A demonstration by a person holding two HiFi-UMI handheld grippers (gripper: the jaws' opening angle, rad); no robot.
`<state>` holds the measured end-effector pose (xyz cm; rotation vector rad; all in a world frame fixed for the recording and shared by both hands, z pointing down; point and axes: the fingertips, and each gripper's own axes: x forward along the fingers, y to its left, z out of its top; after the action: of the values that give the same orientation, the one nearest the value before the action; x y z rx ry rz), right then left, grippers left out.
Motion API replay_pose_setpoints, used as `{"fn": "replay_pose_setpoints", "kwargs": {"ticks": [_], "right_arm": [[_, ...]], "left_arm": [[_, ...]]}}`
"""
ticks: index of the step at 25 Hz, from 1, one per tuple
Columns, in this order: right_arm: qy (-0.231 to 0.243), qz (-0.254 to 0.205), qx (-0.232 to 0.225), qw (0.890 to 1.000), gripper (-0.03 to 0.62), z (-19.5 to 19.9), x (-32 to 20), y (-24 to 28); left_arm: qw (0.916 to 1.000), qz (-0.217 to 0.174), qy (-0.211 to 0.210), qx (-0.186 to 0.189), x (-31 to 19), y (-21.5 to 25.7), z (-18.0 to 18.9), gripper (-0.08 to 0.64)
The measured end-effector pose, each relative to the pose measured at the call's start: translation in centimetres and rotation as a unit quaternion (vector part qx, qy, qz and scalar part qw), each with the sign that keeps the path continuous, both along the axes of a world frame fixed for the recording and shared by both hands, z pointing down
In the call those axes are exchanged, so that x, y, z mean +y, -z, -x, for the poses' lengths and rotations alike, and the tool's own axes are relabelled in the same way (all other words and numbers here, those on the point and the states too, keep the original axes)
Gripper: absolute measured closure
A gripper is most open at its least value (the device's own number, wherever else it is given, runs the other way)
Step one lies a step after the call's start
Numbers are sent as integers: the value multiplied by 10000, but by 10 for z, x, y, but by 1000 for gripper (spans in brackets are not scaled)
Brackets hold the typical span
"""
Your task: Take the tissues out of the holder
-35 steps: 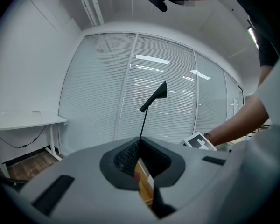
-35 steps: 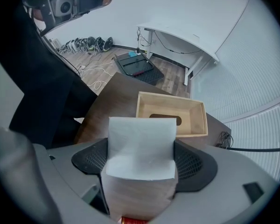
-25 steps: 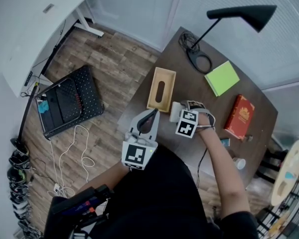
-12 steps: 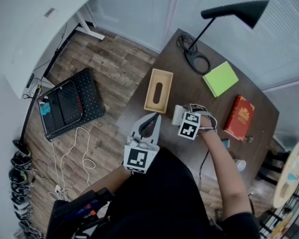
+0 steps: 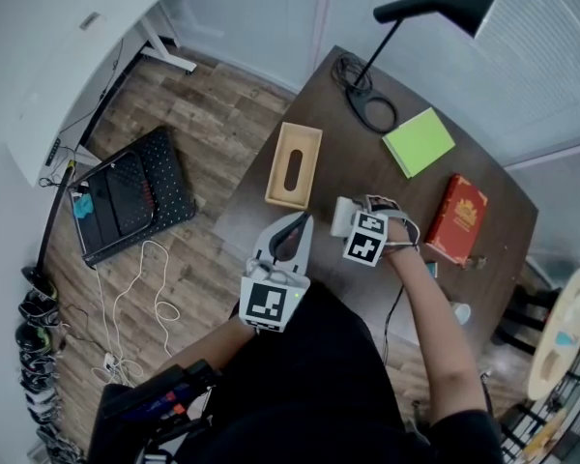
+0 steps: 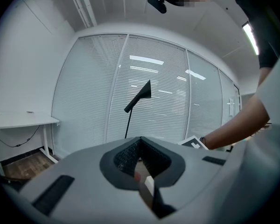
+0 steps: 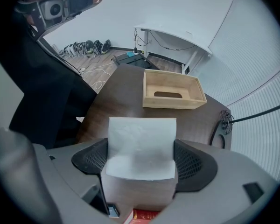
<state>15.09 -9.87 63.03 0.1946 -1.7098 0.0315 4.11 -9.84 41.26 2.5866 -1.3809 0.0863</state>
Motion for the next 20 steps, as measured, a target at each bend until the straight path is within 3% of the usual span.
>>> {"fn": "replay_pose_setpoints", "kwargs": {"ticks": [20], "right_arm": [[-46, 55, 116, 9999, 155, -74, 26, -7]], "left_arm": [[10000, 14, 3, -63, 29, -4, -60, 561]]}}
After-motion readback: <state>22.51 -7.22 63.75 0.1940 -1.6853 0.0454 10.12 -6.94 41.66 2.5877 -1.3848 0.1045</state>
